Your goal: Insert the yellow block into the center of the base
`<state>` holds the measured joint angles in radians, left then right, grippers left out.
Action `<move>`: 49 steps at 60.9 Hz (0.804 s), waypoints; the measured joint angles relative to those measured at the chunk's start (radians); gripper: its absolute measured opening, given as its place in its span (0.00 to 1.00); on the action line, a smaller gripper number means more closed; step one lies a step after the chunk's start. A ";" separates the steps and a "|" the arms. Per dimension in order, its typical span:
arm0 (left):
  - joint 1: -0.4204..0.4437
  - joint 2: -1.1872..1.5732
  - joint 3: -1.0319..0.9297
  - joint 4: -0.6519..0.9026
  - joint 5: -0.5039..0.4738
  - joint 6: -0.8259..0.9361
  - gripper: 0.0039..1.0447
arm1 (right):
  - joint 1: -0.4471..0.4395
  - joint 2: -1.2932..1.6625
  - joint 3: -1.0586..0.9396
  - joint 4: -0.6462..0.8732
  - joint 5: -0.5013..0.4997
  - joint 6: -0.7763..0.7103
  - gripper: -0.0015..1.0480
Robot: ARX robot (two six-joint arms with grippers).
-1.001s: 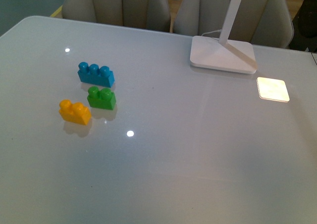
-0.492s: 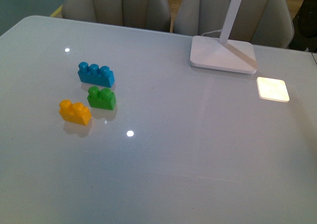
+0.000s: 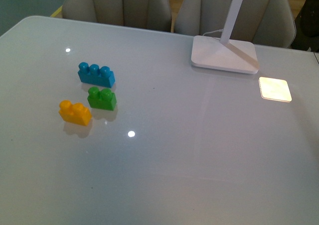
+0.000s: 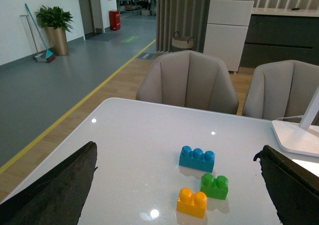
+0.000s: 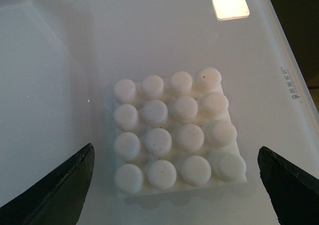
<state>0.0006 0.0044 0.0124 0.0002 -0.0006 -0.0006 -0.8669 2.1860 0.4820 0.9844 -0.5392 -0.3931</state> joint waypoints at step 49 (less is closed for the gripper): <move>0.000 0.000 0.000 0.000 0.000 0.000 0.93 | 0.006 0.252 0.254 -0.055 0.035 -0.010 0.91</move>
<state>0.0006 0.0044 0.0124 0.0002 -0.0002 -0.0006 -0.8612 2.4382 0.7361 0.9295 -0.5045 -0.4026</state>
